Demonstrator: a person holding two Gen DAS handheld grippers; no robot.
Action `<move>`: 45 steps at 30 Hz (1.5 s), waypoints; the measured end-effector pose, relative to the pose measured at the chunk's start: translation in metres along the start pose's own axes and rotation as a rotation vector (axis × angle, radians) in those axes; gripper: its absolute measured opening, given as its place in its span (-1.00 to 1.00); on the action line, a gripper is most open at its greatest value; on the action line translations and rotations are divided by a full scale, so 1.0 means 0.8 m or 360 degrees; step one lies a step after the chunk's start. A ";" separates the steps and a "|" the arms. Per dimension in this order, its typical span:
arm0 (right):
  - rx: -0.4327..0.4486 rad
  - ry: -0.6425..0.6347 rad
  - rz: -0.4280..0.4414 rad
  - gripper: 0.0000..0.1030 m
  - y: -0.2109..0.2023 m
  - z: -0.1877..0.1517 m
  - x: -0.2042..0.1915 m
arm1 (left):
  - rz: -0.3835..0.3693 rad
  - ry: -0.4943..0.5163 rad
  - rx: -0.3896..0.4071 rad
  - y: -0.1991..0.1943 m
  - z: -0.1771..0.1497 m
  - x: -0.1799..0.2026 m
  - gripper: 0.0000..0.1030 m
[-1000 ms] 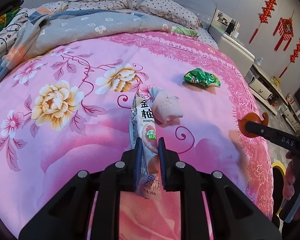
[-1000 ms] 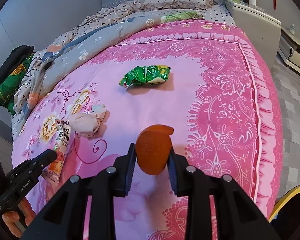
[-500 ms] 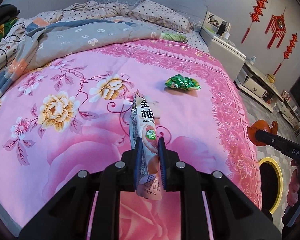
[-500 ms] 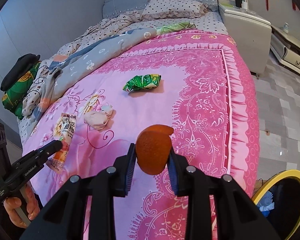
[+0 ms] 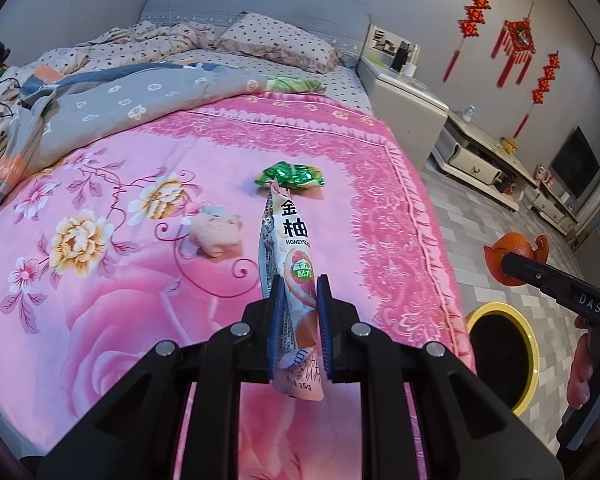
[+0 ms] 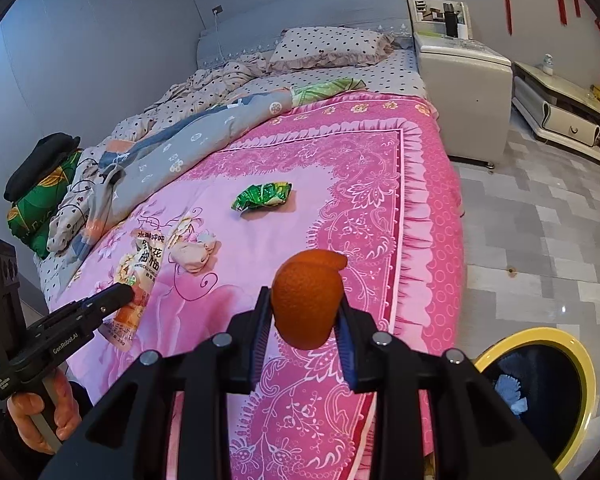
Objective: Collect trash
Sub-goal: 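Carry the orange peel and pomelo wrapper over the yellow bin with both tools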
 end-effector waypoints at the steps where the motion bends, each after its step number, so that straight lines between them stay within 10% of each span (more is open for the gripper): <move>1: 0.0011 0.0008 -0.0005 -0.45 -0.006 -0.002 0.005 | -0.0016 0.0010 0.0000 -0.002 0.000 0.008 -0.71; 45: 0.0163 0.0555 -0.0223 -0.45 -0.132 -0.106 0.246 | -0.0485 0.0552 -0.0204 0.056 -0.039 0.332 -0.70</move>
Point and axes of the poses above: each gripper's, at about its wrist camera, not at the fingertips, and y roughly the way its jaws point, x to its right, z to its top, the point moved 3 cm from there along y, roughly the way its jaws point, and after that the axes turned 9 degrees about -x, right-handed, at the moved point
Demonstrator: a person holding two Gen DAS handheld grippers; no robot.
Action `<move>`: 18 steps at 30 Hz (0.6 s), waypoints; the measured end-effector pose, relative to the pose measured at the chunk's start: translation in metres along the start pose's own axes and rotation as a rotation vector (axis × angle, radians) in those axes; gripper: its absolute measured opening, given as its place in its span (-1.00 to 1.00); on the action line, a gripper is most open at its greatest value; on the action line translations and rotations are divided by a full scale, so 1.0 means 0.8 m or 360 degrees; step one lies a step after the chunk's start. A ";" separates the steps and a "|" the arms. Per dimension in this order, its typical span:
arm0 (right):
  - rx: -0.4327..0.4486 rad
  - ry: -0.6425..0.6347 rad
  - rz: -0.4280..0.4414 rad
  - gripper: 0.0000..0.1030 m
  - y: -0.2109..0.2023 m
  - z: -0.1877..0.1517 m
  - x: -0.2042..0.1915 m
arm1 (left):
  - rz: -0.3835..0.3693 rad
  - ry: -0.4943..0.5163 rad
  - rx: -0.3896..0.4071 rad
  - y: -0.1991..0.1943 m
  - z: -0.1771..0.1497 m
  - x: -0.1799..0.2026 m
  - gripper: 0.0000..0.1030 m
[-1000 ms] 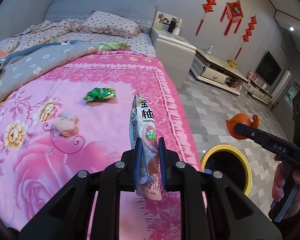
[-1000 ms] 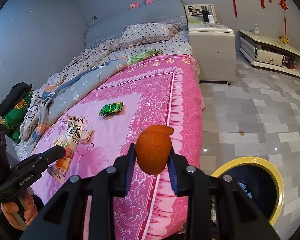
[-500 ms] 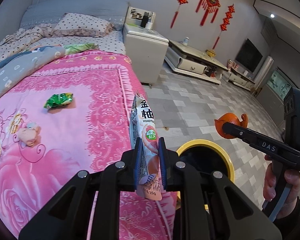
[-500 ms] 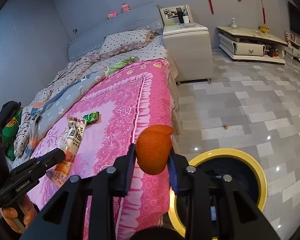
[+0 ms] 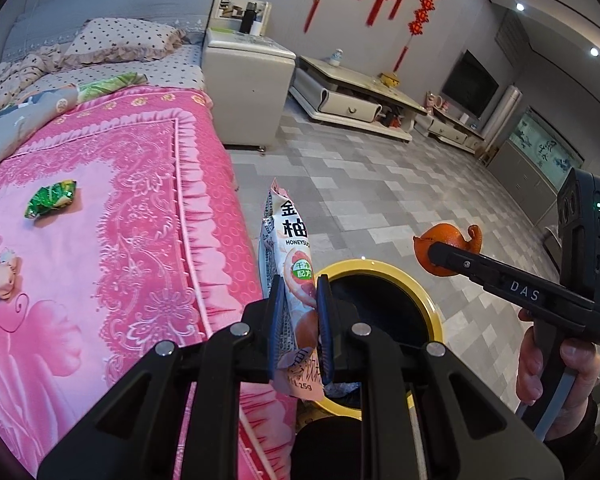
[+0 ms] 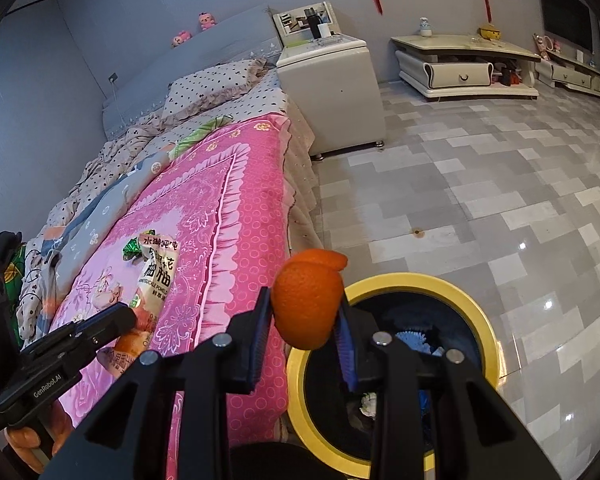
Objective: Collect trash
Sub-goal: 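Carry the orange peel and pomelo wrapper over the yellow bin with both tools, then open both tools to drop the peel and wrapper into the bin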
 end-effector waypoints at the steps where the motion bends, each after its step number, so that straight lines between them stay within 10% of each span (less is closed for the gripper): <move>1: -0.0005 0.0011 -0.0004 -0.45 0.002 -0.001 0.005 | -0.0008 0.0000 -0.0014 0.007 0.000 0.002 -0.70; 18: -0.0128 0.0225 -0.0059 -0.45 0.047 -0.023 0.081 | -0.0084 0.0033 -0.0228 0.107 -0.019 0.039 -0.70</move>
Point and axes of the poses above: each gripper's, at about its wrist camera, not at the fingertips, and y roughly the way its jaws point, x to its right, z to its top, the point moved 3 cm from there along y, roughly the way its jaws point, and after that the axes turned 9 degrees about -x, right-handed, at the moved point
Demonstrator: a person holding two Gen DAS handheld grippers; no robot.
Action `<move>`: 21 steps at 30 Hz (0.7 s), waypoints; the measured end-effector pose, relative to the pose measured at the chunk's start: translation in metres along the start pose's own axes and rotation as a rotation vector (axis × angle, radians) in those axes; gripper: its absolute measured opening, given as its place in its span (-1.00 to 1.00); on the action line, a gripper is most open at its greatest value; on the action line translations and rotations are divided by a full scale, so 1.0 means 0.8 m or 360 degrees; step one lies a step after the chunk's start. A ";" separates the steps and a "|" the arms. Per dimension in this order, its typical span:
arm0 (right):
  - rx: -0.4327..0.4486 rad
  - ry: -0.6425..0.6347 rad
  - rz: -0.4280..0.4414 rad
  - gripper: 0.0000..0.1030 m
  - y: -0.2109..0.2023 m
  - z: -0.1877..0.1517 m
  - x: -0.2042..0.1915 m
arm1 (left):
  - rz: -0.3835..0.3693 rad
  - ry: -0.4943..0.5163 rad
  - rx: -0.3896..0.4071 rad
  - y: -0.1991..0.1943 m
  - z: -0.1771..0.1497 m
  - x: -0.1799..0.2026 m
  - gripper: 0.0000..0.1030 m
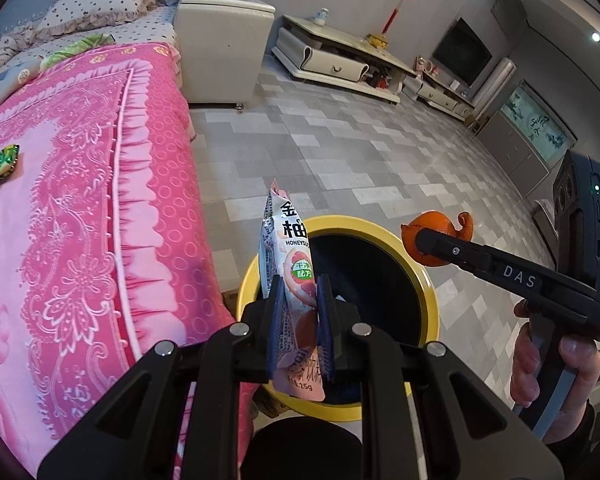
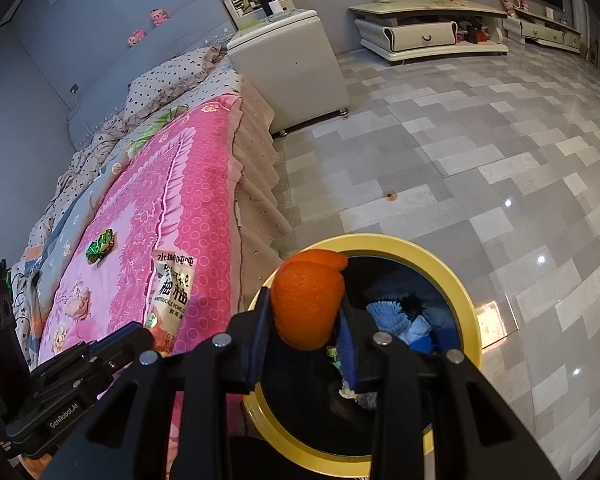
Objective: Collect trash
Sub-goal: 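Open both tools to drop the peel and wrapper into the bin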
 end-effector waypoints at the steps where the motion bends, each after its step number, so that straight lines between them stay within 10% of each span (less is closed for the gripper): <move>1: -0.0008 0.0014 -0.0001 -0.45 0.002 -0.001 0.004 | -0.0010 0.0006 -0.0010 0.005 -0.001 0.003 -0.70; 13: -0.0032 0.0105 0.0000 -0.42 0.012 -0.005 0.034 | -0.0059 0.0100 -0.0070 0.029 -0.011 0.026 -0.67; 21: -0.0035 0.0127 -0.0013 -0.24 0.008 -0.006 0.035 | -0.0054 0.0090 -0.0007 0.009 -0.008 0.017 -0.11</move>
Point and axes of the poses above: each gripper's, at about its wrist camera, not at the fingertips, and y roughly the way its jaws point, x to its right, z to its top, the point moved 3 cm from there along y, roughly the way its jaws point, and after that the axes turned 9 degrees about -x, right-handed, at the moved point
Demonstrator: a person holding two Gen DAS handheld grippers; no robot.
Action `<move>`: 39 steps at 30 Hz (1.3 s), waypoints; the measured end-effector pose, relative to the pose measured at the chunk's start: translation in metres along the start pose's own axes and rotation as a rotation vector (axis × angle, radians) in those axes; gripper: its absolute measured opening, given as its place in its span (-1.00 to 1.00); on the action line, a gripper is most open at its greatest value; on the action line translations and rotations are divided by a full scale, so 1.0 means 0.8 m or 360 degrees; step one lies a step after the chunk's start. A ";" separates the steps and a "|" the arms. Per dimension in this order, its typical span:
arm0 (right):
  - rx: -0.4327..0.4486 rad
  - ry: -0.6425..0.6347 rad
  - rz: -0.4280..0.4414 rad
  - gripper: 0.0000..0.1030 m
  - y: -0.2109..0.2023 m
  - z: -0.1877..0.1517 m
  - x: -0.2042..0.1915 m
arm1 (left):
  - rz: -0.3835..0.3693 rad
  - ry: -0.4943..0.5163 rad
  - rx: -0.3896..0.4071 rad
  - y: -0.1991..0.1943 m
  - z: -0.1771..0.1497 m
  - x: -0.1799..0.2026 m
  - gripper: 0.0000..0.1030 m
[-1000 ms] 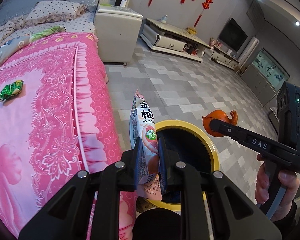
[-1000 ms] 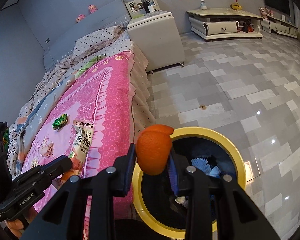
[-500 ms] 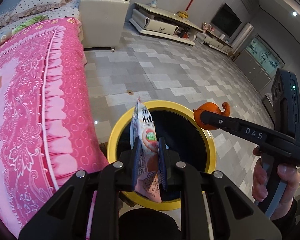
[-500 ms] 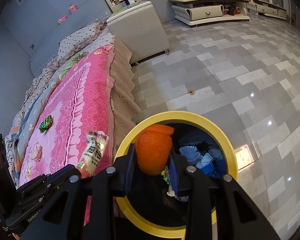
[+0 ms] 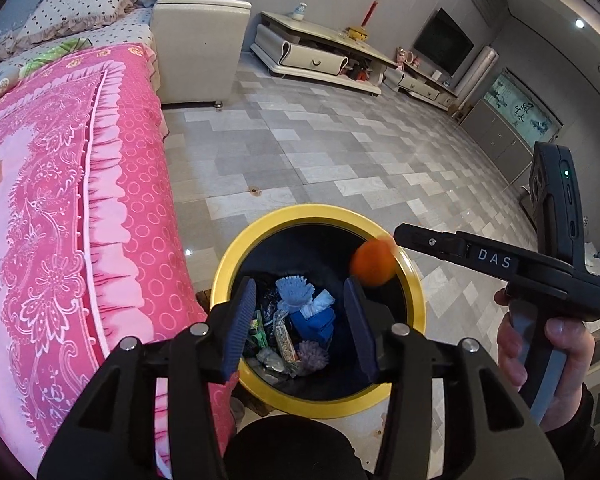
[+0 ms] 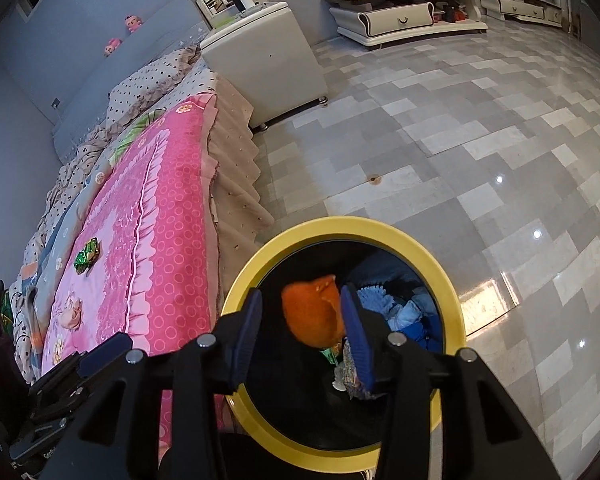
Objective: Collect trash
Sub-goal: 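Open both tools to drop the peel and wrapper into the bin, then move both tools back to the bed toward the green wrapper and white glove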
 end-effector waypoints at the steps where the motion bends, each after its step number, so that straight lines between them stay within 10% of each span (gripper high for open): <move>1: 0.0004 0.0002 -0.0006 -0.23 -0.001 0.000 -0.001 | 0.0008 -0.0003 0.0010 -0.004 0.000 -0.003 -0.08; 14: 0.0011 -0.0146 0.0025 0.10 0.001 0.005 -0.065 | 0.0207 -0.0147 0.0187 -0.079 0.000 -0.099 0.45; 39: -0.0176 -0.0765 0.0209 0.38 0.120 0.032 -0.408 | 0.0641 -0.0803 0.0366 -0.222 -0.074 -0.438 0.48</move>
Point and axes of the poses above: each gripper's, at about its wrist camera, not at the fingertips, and y roughly the way its jaws point, x to its right, z to its top, the point moved 3 cm from there along y, roughly the way its jaws point, and after that the axes turned 9 degrees about -x, right-handed, at the moved point
